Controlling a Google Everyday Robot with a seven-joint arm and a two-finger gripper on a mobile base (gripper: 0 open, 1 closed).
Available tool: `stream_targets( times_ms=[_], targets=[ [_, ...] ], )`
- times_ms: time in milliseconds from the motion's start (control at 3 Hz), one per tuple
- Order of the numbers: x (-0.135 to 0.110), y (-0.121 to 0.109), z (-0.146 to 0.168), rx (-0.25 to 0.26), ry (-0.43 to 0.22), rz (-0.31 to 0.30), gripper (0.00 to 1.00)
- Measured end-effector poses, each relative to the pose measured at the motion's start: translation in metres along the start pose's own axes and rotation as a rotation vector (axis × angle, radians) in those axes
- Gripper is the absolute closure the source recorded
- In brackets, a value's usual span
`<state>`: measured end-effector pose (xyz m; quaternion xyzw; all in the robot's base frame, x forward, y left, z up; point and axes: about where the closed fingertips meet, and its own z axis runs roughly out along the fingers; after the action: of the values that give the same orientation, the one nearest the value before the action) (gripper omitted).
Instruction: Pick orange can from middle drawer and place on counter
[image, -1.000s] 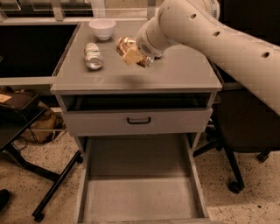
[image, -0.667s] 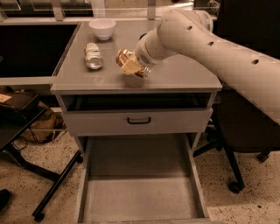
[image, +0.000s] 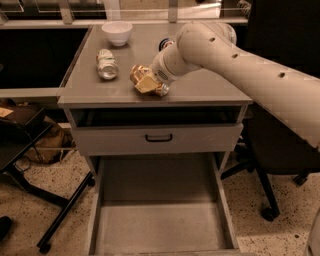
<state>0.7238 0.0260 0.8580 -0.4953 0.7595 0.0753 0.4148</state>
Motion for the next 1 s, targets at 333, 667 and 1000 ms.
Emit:
stream_targets(
  times_ms=[333, 667, 1000],
  targets=[
    [0.0000, 0.0000, 0.0000, 0.000, 0.000, 0.000, 0.58],
    [0.0000, 0.0000, 0.0000, 0.000, 0.000, 0.000, 0.35],
    [0.0000, 0.0001, 0.0001, 0.000, 0.000, 0.000, 0.12]
  ],
)
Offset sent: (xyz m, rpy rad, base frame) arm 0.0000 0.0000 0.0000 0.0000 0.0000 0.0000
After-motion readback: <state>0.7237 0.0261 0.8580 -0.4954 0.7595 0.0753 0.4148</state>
